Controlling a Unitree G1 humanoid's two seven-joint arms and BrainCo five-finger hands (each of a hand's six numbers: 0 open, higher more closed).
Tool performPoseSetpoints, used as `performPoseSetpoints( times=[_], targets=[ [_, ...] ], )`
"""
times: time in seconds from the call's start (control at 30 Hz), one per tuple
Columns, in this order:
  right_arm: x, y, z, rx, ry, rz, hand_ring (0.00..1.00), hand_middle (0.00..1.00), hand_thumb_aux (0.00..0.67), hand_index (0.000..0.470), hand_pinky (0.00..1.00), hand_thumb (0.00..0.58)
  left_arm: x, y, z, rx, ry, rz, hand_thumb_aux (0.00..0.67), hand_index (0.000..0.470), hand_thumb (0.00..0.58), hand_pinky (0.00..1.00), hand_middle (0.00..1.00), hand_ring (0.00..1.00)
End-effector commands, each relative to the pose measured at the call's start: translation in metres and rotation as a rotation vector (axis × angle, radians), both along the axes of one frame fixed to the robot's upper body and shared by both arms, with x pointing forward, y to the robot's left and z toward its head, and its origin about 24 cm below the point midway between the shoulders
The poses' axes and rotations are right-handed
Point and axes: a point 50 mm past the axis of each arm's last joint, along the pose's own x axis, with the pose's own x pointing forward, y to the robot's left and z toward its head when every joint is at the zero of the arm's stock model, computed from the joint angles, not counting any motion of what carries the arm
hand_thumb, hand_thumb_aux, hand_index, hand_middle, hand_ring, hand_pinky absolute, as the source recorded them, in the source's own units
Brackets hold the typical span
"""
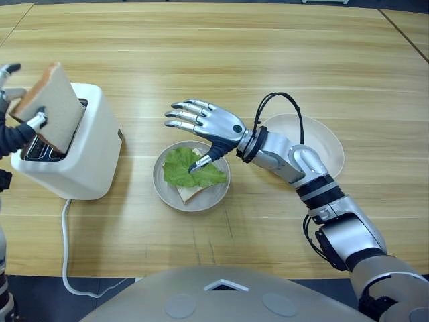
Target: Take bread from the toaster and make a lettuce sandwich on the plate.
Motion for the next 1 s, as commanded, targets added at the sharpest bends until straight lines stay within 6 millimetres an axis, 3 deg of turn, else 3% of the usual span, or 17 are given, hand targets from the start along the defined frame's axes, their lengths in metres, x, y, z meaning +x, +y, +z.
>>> performPoseSetpoints(
  times=[0.03, 0.17, 0.3, 0.47, 0.63, 0.8, 1.0],
  targets=[
    [0.002, -0.003, 0.006, 0.018, -0.02, -0.019, 0.0, 0.0, 0.0, 0.0, 0.0, 0.0, -0.004, -0.006, 0.023, -0.071, -0.177, -0.052, 0.67, 0.47, 0.58, 0.0, 0.0, 0.0],
    [0.006, -0.013, 0.014, 0.04, -0.054, -0.058, 0.0, 0.0, 0.0, 0.0, 0.0, 0.0, -0.002, -0.022, 0.031, -0.276, -0.223, -0.236, 0.67, 0.47, 0.58, 0.0, 0.0, 0.0],
    [0.012, -0.037, 0.027, 0.064, -0.099, -0.145, 0.0, 0.0, 0.0, 0.0, 0.0, 0.0, 0.007, -0.051, 0.024, -0.465, -0.116, -0.473, 0.67, 0.47, 0.58, 0.0, 0.0, 0.0],
    [0.02, -0.082, 0.045, 0.05, -0.171, -0.318, 0.0, 0.0, 0.0, 0.0, 0.0, 0.0, 0.024, -0.098, -0.018, -0.588, 0.208, -0.726, 0.67, 0.47, 0.58, 0.0, 0.0, 0.0],
    [0.023, -0.121, 0.06, 0.03, -0.236, -0.476, 0.0, 0.0, 0.0, 0.0, 0.0, 0.0, 0.041, -0.121, -0.065, -0.541, 0.513, -0.833, 0.67, 0.47, 0.58, 0.0, 0.0, 0.0],
    [0.021, -0.124, 0.059, 0.021, -0.242, -0.492, 0.0, 0.0, 0.0, 0.0, 0.0, 0.0, 0.062, -0.132, -0.105, -0.543, 0.679, -0.822, 0.67, 0.47, 0.58, 0.0, 0.0, 0.0],
    [0.02, -0.118, 0.056, 0.026, -0.232, -0.478, 0.0, 0.0, 0.0, 0.0, 0.0, 0.0, 0.071, -0.136, -0.139, -0.589, 0.752, -0.76, 0.67, 0.47, 0.58, 0.0, 0.0, 0.0]
  ],
)
